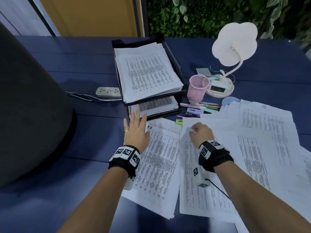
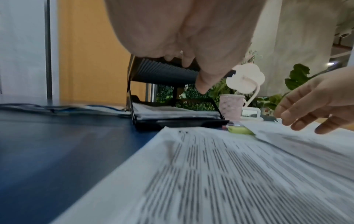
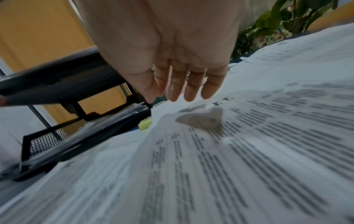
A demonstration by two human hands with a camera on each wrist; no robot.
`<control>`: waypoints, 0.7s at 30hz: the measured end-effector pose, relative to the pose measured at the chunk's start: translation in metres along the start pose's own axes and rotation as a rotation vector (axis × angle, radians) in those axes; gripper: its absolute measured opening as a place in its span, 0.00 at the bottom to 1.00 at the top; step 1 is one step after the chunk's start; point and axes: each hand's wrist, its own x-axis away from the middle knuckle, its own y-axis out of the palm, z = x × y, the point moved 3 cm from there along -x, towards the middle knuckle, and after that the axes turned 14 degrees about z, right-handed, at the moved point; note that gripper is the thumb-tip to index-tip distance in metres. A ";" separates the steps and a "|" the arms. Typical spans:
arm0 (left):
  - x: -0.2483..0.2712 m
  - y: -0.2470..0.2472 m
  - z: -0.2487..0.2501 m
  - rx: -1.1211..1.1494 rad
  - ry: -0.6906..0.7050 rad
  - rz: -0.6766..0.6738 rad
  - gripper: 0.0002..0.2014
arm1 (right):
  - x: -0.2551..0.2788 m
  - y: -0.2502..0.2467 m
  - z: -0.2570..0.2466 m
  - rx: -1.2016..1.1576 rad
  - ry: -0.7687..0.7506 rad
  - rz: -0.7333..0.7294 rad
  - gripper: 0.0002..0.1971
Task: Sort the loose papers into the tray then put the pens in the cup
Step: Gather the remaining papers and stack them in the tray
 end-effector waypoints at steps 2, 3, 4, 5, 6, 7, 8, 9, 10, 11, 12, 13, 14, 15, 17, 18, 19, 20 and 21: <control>0.011 0.013 -0.005 0.020 -0.094 -0.084 0.31 | 0.006 0.000 0.011 0.198 0.003 -0.051 0.18; 0.017 0.019 -0.008 0.017 -0.177 -0.133 0.32 | 0.009 -0.001 0.017 0.266 0.015 -0.089 0.21; 0.022 0.023 -0.012 0.011 -0.273 -0.182 0.33 | 0.012 -0.002 0.022 0.305 0.026 -0.129 0.25; 0.027 0.027 -0.015 0.002 -0.363 -0.226 0.35 | 0.014 -0.002 0.027 0.329 0.031 -0.164 0.29; 0.032 0.030 -0.016 -0.010 -0.426 -0.263 0.38 | 0.016 -0.001 0.032 0.346 0.029 -0.192 0.33; 0.035 0.031 -0.016 -0.027 -0.457 -0.286 0.41 | 0.017 -0.001 0.036 0.356 0.018 -0.211 0.35; 0.037 0.032 -0.015 -0.046 -0.470 -0.295 0.44 | 0.019 0.000 0.038 0.356 0.003 -0.220 0.37; 0.037 0.032 -0.014 -0.057 -0.479 -0.294 0.45 | 0.020 0.000 0.039 0.354 -0.011 -0.224 0.37; 0.036 0.032 -0.012 -0.064 -0.494 -0.291 0.46 | 0.021 0.000 0.039 0.356 -0.024 -0.224 0.37; 0.034 0.032 -0.011 -0.070 -0.513 -0.294 0.47 | 0.023 -0.001 0.038 0.361 -0.032 -0.225 0.37; 0.032 0.032 -0.011 -0.075 -0.535 -0.306 0.48 | 0.023 -0.001 0.038 0.363 -0.039 -0.223 0.37; 0.031 0.033 -0.011 -0.082 -0.556 -0.327 0.49 | 0.024 -0.001 0.038 0.365 -0.042 -0.223 0.37; 0.030 0.033 -0.012 -0.092 -0.569 -0.355 0.50 | 0.024 -0.001 0.038 0.367 -0.041 -0.226 0.37; 0.029 0.034 -0.013 -0.105 -0.572 -0.385 0.52 | 0.023 -0.001 0.038 0.369 -0.042 -0.229 0.37; 0.028 0.034 -0.014 -0.132 -0.566 -0.423 0.53 | 0.023 0.000 0.038 0.375 -0.046 -0.233 0.35; 0.029 0.034 -0.014 -0.142 -0.562 -0.429 0.54 | 0.023 -0.001 0.038 0.379 -0.048 -0.233 0.34; 0.030 0.034 -0.014 -0.153 -0.557 -0.431 0.54 | 0.022 0.000 0.037 0.381 -0.049 -0.235 0.34; 0.031 0.034 -0.013 -0.166 -0.552 -0.428 0.55 | 0.022 0.000 0.037 0.383 -0.051 -0.236 0.34; 0.032 0.034 -0.012 -0.177 -0.549 -0.424 0.55 | 0.022 0.000 0.037 0.385 -0.054 -0.236 0.34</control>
